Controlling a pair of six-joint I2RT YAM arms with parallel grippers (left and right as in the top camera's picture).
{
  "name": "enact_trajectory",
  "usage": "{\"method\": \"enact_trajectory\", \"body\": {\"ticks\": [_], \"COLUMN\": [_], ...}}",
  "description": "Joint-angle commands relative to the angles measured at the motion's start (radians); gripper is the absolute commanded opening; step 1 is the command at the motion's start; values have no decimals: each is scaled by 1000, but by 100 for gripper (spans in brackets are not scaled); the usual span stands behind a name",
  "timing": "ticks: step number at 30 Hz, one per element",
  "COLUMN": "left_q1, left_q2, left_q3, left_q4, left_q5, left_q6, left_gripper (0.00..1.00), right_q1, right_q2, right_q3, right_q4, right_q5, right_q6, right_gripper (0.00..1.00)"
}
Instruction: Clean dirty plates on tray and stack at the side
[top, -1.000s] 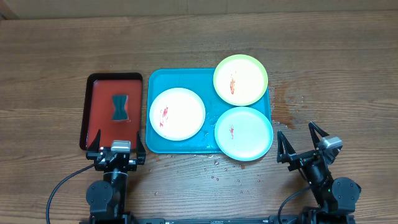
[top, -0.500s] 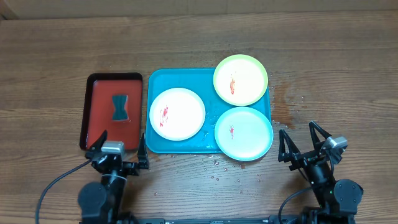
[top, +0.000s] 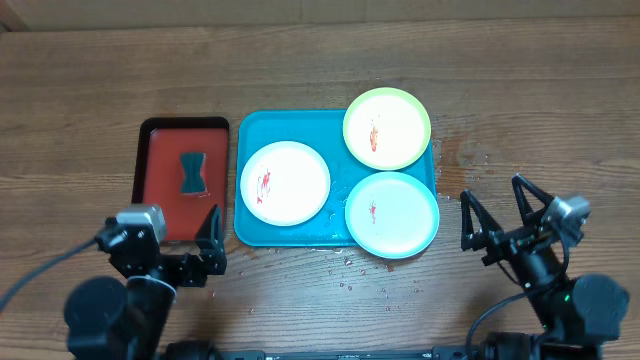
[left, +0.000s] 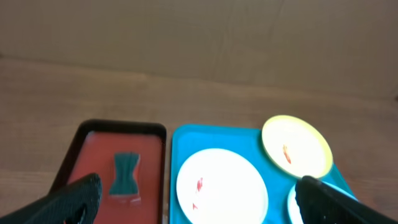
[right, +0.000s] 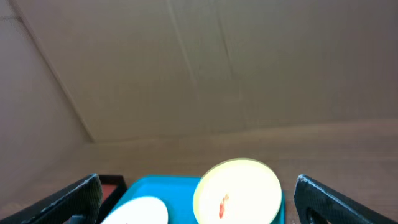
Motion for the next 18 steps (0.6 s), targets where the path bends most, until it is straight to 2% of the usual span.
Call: {"method": "enact_trajectory", "body": {"ticks": [1,6,10,18], "left_q1": [-8,-8,-8,-8], "left_q2": [117,267,386,637], "left_q3": [188,386,507,653], "left_q4": [-110,-261,-374,-567], "left_q5": [23,-2,-43,-77], "left_q6": [-24,-24,-24,-23], "left_gripper": [100,100,100,100], "right_q1": [0,0,0,29], "right_q2": [123,329,501,827], "right_q3": [154,365,540,847], "right_q4": [-74,-224,-356,-660], "right_q5": [-14,-31,-75,-79], "right_q6": [3,-8,-78,-140], "right_gripper": [100,100,100,100]}}
